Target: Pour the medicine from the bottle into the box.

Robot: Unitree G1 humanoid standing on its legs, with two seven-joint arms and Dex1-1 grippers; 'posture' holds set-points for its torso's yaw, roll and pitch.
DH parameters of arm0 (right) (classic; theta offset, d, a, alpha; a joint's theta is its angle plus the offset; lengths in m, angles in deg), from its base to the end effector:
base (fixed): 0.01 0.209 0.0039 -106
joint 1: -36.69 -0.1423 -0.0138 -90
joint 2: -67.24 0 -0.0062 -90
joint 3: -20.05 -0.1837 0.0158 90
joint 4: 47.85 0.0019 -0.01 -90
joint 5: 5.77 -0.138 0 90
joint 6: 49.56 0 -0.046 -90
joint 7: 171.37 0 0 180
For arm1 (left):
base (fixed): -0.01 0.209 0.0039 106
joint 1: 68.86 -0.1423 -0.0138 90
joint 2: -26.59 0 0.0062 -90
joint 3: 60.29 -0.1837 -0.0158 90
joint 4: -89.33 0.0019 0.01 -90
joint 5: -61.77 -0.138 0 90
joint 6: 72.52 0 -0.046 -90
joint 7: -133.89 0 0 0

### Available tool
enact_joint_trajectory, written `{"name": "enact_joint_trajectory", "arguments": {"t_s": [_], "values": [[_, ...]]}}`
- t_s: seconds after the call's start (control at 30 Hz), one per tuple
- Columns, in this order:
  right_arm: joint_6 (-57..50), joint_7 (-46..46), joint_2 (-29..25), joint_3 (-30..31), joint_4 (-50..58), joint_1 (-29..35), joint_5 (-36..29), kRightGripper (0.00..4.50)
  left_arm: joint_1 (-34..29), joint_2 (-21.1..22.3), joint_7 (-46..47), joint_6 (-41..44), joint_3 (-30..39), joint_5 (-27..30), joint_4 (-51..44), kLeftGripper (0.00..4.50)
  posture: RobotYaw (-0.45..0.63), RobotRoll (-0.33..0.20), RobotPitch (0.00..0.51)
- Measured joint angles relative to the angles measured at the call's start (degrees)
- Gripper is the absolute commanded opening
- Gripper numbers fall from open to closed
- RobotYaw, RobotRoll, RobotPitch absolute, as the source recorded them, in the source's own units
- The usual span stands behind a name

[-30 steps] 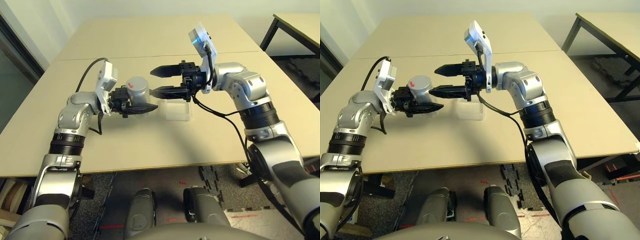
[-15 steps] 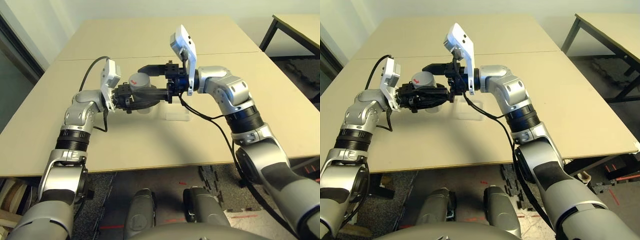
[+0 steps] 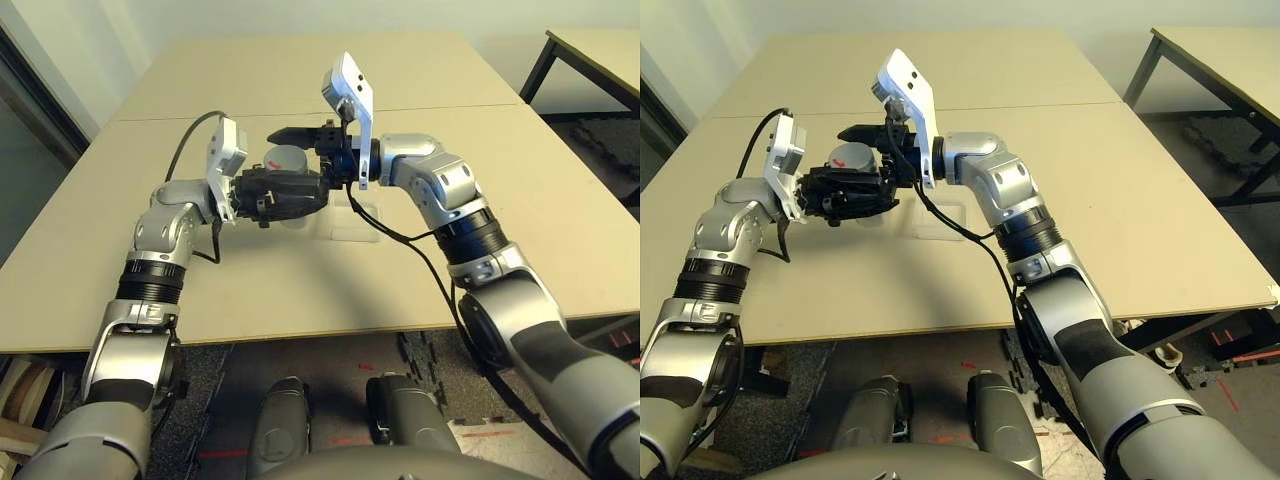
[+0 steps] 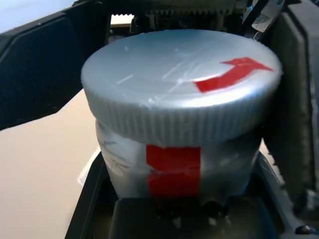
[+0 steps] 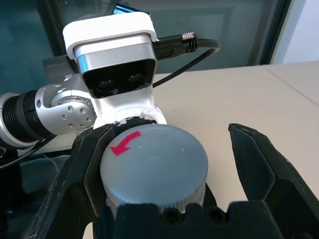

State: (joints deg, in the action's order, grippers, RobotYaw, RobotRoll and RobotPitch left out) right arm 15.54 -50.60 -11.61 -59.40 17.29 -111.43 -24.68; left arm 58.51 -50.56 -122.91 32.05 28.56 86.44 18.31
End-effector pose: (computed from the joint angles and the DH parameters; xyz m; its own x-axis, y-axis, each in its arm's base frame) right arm 0.3346 -0.0604 0.2125 0.0994 0.9950 -0.0028 -0.9931 0.0990 -0.0626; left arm 0.3120 0.2212 0.1641 0.2108 -0.9766 -0.0431 0.9747 0.2066 0.0850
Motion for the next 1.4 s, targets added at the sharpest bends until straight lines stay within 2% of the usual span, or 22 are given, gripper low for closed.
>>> {"name": "enact_joint_trajectory", "arguments": {"t_s": [0.17, 0.33, 0.5, 0.77, 0.87, 1.03, 1.4], "values": [[0.4, -1.6, -1.9, -0.1, 0.0, 0.0, -0.8, 4.5, -0.2, 0.2, 0.4, 0.9, 0.1, 0.1, -0.3, 2.6, -0.07, 0.0, 0.042], [0.1, -3.7, -6.6, -0.8, 2.0, 1.2, -3.0, 4.5, -0.5, 1.5, 0.5, 1.3, 1.3, 0.2, -0.2, 2.6, -0.07, 0.0, 0.042], [-1.9, -3.2, -13.6, -6.9, 2.8, 4.0, -4.3, 4.5, -2.0, 1.9, -0.9, 1.2, 1.8, 0.7, -0.5, 2.6, -0.08, 0.0, 0.043], [-3.4, -3.5, -19.2, -9.7, 3.6, 6.0, -5.1, 4.5, -2.0, 2.4, -1.3, 1.2, 2.1, 1.0, -0.8, 2.6, -0.09, 0.0, 0.04], [-5.4, -3.4, -19.0, -10.1, 6.9, 6.7, -6.3, 4.5, -2.0, 2.6, -1.4, 1.2, 2.2, 1.0, -0.8, 2.6, -0.09, 0.0, 0.038], [-8.1, -3.1, -15.7, -8.8, 12.7, 6.7, -8.0, 4.5, -1.8, 2.4, -1.6, 1.2, 2.2, 1.0, -0.3, 2.6, -0.09, 0.0, 0.035], [-8.4, -4.4, -9.3, -3.7, 13.6, 4.5, -8.0, 4.5, -0.4, 2.0, -3.0, 1.3, 1.7, 1.0, -0.2, 2.6, -0.08, 0.0, 0.042]]}}
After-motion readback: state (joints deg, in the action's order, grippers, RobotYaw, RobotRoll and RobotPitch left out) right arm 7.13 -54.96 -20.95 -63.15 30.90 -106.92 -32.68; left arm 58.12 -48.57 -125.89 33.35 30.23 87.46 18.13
